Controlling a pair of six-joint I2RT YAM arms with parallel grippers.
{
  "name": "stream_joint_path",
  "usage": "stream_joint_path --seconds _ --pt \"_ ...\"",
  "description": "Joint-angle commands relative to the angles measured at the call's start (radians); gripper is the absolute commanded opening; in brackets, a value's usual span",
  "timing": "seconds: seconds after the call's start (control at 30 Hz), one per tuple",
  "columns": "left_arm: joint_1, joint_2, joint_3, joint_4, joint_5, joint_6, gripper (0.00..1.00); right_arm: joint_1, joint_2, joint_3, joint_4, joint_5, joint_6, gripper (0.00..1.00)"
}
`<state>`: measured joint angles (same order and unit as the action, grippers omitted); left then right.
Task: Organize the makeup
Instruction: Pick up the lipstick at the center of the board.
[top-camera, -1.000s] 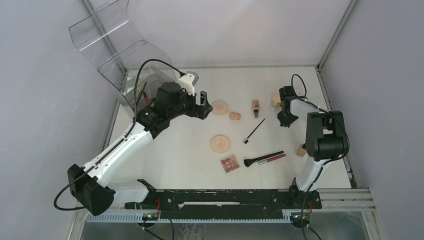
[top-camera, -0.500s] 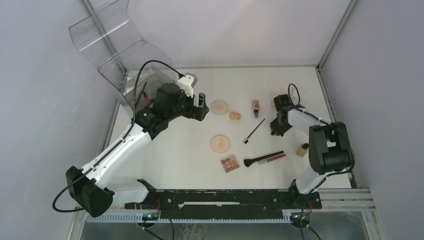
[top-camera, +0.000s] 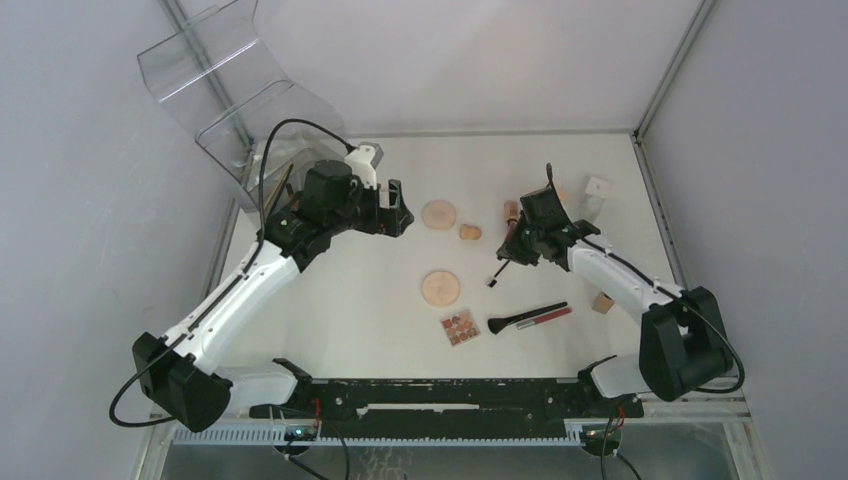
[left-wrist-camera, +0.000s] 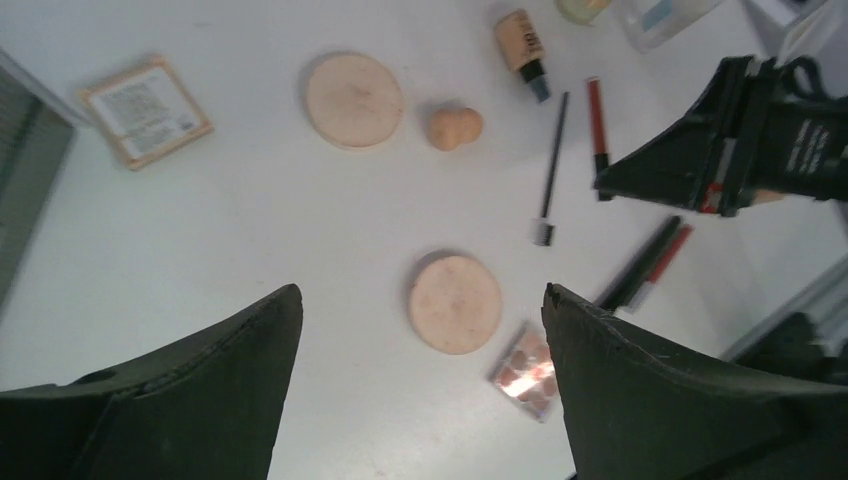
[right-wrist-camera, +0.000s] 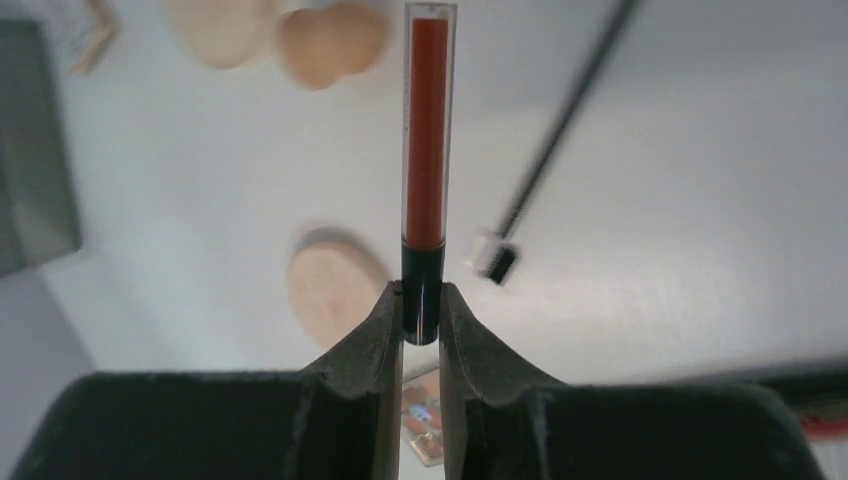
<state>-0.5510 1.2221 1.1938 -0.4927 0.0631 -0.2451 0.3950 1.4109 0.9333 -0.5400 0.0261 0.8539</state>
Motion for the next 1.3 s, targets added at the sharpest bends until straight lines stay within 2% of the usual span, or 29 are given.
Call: stream_joint_path --seconds 0.0,0.1,0.27,0.67,0.77,0.83,1.1,1.13,1.2,1.23,1.27 --pt "0.036 0.024 0.012 0.084 0.244 -0.186 0.91 0.038 -0.108 -0.056 0.301 -0.250 -0.227 0.00" --pt "0.036 0.051 -0.066 0.236 0.359 -0.319 0.89 0.067 -0.142 -0.093 0.428 -0.372 -0.279 0.00" --pt "0.033 0.112 -0.121 0.404 0.421 -0.464 0.88 0.119 -0.145 -0.094 0.522 -0.523 -0.338 0.00" --pt "-0.034 0.233 -0.120 0.458 0.405 -0.493 0.74 0.153 -0.142 -0.094 0.567 -0.561 -0.361 0.00" --pt "-0.041 0.253 -0.128 0.483 0.401 -0.512 0.66 0.157 -0.141 -0.094 0.570 -0.563 -0.356 0.00" --pt "-0.040 0.256 -0.141 0.506 0.392 -0.526 0.56 0.159 -0.140 -0.093 0.569 -0.563 -0.358 0.00" --pt "-0.042 0.272 -0.137 0.504 0.384 -0.525 0.03 0.160 -0.148 -0.094 0.551 -0.533 -0.357 0.00" --pt "-0.040 0.267 -0.125 0.484 0.373 -0.502 0.01 0.160 -0.151 -0.094 0.547 -0.519 -0.353 0.10" --pt "-0.035 0.260 -0.074 0.386 0.337 -0.404 0.00 0.160 -0.165 -0.094 0.529 -0.474 -0.343 0.45" --pt "-0.029 0.258 -0.032 0.280 0.309 -0.334 0.00 0.160 -0.176 -0.094 0.519 -0.450 -0.342 0.57" --pt "-0.019 0.257 0.015 0.188 0.267 -0.257 0.00 0.160 -0.191 -0.094 0.507 -0.423 -0.342 0.64"
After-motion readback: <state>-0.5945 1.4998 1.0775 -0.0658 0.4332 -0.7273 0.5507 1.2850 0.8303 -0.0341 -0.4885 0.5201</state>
